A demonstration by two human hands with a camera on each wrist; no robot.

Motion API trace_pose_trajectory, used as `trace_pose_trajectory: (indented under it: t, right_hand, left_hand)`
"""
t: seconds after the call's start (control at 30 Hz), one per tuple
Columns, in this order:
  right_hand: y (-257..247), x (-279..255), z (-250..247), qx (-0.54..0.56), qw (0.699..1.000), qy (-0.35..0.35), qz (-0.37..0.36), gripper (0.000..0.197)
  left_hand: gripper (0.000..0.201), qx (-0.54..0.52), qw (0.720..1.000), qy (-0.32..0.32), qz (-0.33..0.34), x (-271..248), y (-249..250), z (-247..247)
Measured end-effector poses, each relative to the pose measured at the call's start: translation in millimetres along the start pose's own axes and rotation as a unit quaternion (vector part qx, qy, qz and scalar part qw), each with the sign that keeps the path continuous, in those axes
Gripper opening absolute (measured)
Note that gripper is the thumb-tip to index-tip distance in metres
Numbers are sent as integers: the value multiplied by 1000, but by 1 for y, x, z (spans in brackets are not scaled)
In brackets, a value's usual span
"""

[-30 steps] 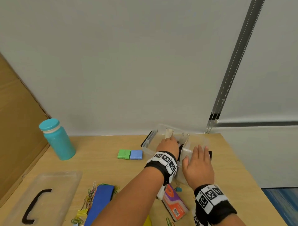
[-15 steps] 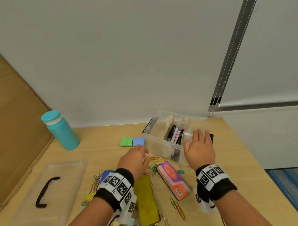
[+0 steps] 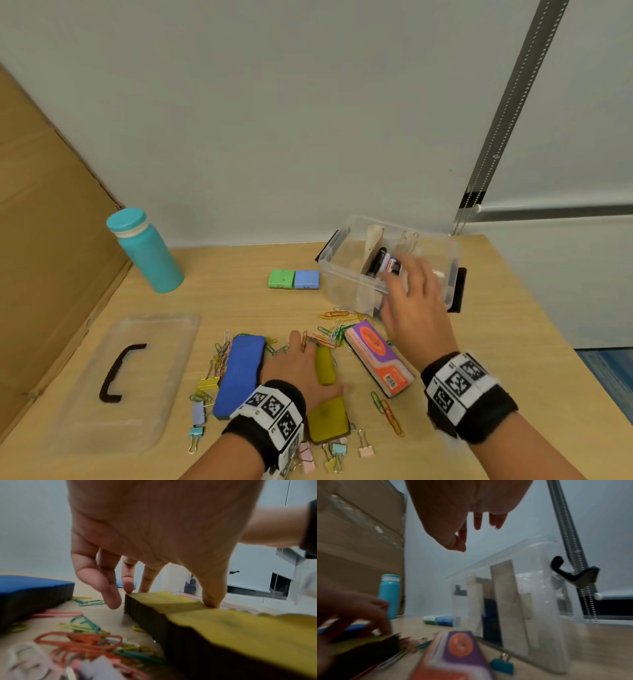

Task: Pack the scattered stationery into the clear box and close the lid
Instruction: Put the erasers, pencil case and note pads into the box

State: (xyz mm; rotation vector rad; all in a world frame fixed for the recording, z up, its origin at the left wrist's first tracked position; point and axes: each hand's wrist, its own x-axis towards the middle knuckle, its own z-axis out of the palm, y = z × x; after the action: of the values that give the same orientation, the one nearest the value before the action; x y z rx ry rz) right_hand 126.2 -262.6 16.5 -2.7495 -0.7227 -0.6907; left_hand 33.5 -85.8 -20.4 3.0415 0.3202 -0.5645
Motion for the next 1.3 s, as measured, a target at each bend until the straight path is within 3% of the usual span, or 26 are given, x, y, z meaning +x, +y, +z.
trace_pose_trajectory:
  t: [0.07, 0.13, 0.3, 0.4, 0.5, 0.6, 0.73, 0.8, 0.87, 0.93, 0.97, 1.03, 1.1, 1.3]
  right_hand:
    - [-14, -17, 6, 48, 995, -45, -69, 33]
    - [-23, -32, 14, 66, 987, -124, -79, 29]
    - [-21, -55, 40, 18, 957, -289, 17, 52]
    - [-21, -56, 40, -4, 949, -314, 32, 56]
    - [-17, -53, 39, 51, 933, -349, 65, 63]
    - [-12, -48, 30, 222, 899, -346, 148, 61]
    - [-14, -39, 11, 438, 804, -319, 247, 32]
    - [-15, -34, 5, 500, 756, -313, 283, 39]
    - [-18, -31, 2, 581, 690, -293, 317, 45]
    - [-25, -29, -2, 647, 627, -273, 338, 34]
    - [-29, -29, -3, 652, 621, -269, 343, 30]
    - [-38, -28, -4, 626, 649, -273, 334, 41]
    - [-46, -26, -3, 595, 696, -271, 296, 48]
    - [-68, -25, -3, 529, 796, -257, 142, 42]
  left_hand:
    - [96, -2, 1000, -5, -4, 3, 0, 0]
    - [89, -15, 1000, -8, -5, 7, -1, 2]
    - [85, -70, 998, -9, 2, 15, -9, 5]
    - [88, -158, 987, -7, 15, 15, -22, 6]
    - [95, -284, 959, -4, 14, 10, -40, 1]
    - [94, -409, 912, -14, 9, 6, -62, -7]
    - [91, -545, 839, 7, 13, 1, -89, -16]
    - [85, -622, 783, 15, 16, -2, -97, -24]
    - [73, -693, 721, 13, 8, -5, -104, -30]
    - [58, -749, 663, 1, -8, -6, -110, -34]
    - [49, -772, 636, -2, -14, -5, -112, -35]
    - [40, -800, 600, -8, -20, -6, -114, -38]
    - [44, -815, 579, -15, -18, -6, -116, -40]
    - [52, -824, 566, -28, -25, -2, -114, -41]
